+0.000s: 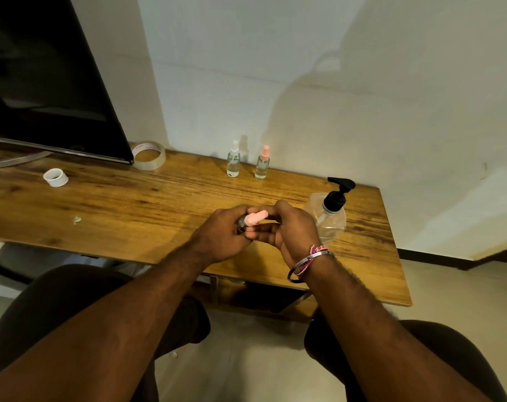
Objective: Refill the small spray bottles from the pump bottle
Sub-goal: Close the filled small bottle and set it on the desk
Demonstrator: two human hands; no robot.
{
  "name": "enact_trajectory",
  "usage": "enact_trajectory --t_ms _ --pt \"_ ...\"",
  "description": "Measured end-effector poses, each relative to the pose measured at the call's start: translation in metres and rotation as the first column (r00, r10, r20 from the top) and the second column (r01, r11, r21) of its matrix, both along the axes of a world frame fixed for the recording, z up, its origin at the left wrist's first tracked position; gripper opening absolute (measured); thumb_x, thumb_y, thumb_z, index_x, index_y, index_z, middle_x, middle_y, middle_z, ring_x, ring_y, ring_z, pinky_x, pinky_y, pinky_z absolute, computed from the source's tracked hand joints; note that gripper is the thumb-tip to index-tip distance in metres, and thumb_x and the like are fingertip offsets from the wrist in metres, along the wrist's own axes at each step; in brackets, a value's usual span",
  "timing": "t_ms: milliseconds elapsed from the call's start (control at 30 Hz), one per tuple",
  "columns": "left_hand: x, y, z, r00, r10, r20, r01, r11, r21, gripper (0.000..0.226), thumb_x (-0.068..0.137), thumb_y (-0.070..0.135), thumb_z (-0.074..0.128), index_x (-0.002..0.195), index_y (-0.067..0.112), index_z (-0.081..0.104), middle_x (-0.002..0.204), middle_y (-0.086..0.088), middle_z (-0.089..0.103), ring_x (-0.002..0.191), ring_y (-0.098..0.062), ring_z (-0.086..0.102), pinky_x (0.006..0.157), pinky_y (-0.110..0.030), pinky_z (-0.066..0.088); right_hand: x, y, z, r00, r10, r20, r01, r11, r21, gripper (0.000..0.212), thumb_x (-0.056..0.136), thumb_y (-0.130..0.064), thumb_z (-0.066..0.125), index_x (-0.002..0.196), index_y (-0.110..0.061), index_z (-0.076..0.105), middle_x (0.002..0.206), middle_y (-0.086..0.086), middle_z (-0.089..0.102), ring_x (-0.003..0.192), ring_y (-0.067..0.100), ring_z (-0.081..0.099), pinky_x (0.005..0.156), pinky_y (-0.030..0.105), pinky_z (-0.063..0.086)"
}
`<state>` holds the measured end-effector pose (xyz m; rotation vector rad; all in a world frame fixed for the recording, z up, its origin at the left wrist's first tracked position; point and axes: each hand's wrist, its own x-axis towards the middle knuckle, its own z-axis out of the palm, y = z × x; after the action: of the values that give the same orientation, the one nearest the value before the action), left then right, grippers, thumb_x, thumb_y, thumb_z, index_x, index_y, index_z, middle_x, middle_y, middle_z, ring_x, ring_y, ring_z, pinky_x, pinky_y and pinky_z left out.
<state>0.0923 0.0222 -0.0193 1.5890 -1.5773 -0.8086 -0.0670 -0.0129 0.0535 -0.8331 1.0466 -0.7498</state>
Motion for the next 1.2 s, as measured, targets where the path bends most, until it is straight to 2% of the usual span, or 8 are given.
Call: enact_trajectory --t_ms 100,233,433,567,733,967,1067,1200 --pt "-0.001 0.001 0.003 0.995 0.018 -0.094 -0.021 0.999 -0.033 0.046 0.084 0.013 0.073 0.119 0.044 0.069 0.094 0.015 0.075 0.083 -0.008 0.070 0.072 -0.035 0.059 -0.001 -0.002 -0.002 0.999 0.045 0.009 -0.044 0.997 -0.056 0.028 0.095 0.002 0.048 0.108 0.017 0.067 0.105 0.033 0.072 0.085 0.041 0.070 0.083 0.048 0.061" --pt "-0.002 0.001 0.005 0.986 0.019 -0.166 -0.024 0.999 -0.032 0.050 0.081 0.023 0.075 0.114 0.060 0.065 0.100 0.018 0.077 0.092 -0.014 0.073 0.082 -0.045 0.062 -0.004 -0.003 -0.005 0.927 0.158 -0.341 -0.275 0.904 -0.327 0.019 0.088 -0.003 0.072 0.102 -0.012 0.081 0.093 0.009 0.079 0.086 0.026 0.077 0.084 0.042 0.063" --pt "-0.003 -0.001 0.003 0.983 0.018 -0.182 -0.023 0.999 -0.026 0.033 0.083 0.020 0.072 0.107 0.041 0.070 0.090 0.018 0.075 0.084 -0.008 0.072 0.071 -0.035 0.057 0.001 -0.003 -0.007 0.790 -0.046 -0.611 -0.363 0.768 -0.527 0.016 0.084 -0.033 0.083 0.097 -0.026 0.082 0.089 -0.006 0.070 0.081 0.011 0.068 0.071 0.030 0.057" --pt "-0.007 -0.001 0.002 0.978 0.070 -0.199 -0.070 0.998 0.008 0.040 0.091 0.004 0.074 0.087 0.044 0.067 0.078 0.019 0.071 0.073 -0.003 0.067 0.064 -0.035 0.054 0.007 0.001 -0.010 0.742 -0.186 -0.644 -0.317 0.749 -0.582 0.023 0.077 -0.047 0.085 0.079 -0.026 0.076 0.084 -0.008 0.066 0.074 0.003 0.061 0.059 0.017 0.045" --pt "-0.012 -0.002 0.001 0.957 0.051 -0.284 -0.040 0.998 0.045 0.015 0.086 0.020 0.071 0.102 0.022 0.071 0.085 -0.005 0.075 0.084 -0.033 0.073 0.073 -0.060 0.061 0.013 0.006 -0.016 0.717 -0.321 -0.618 -0.228 0.730 -0.644 0.043 0.074 -0.058 0.084 0.070 -0.023 0.060 0.073 -0.008 0.062 0.067 0.008 0.058 0.055 0.024 0.047" --pt "-0.014 -0.007 0.006 0.914 0.062 -0.401 -0.060 0.998 0.017 0.030 0.087 0.017 0.073 0.116 0.019 0.073 0.095 -0.012 0.076 0.082 -0.029 0.072 0.064 -0.045 0.057 0.007 0.003 -0.009 0.779 -0.204 -0.593 -0.319 0.686 -0.655 0.041 0.079 -0.057 0.073 0.108 -0.029 0.072 0.096 -0.014 0.066 0.087 0.003 0.063 0.073 0.026 0.057" --pt "-0.014 -0.007 0.009 0.917 0.066 -0.393 -0.068 0.998 0.009 0.025 0.095 0.012 0.073 0.119 0.019 0.071 0.090 -0.011 0.075 0.072 -0.019 0.068 0.059 -0.032 0.053 0.005 0.002 -0.008 0.792 -0.177 -0.585 -0.343 0.663 -0.665 0.018 0.088 -0.039 0.074 0.104 -0.030 0.076 0.096 -0.015 0.063 0.088 0.001 0.061 0.073 0.021 0.051" --pt "-0.015 -0.005 0.011 0.919 0.085 -0.386 -0.090 0.996 0.006 0.028 0.097 0.002 0.070 0.119 0.020 0.070 0.088 -0.006 0.075 0.069 -0.010 0.068 0.056 -0.021 0.051 0.006 0.000 -0.012 0.792 -0.205 -0.575 -0.319 0.664 -0.676 0.020 0.083 -0.039 0.082 0.098 -0.026 0.079 0.096 -0.014 0.066 0.089 -0.001 0.062 0.071 0.012 0.049"
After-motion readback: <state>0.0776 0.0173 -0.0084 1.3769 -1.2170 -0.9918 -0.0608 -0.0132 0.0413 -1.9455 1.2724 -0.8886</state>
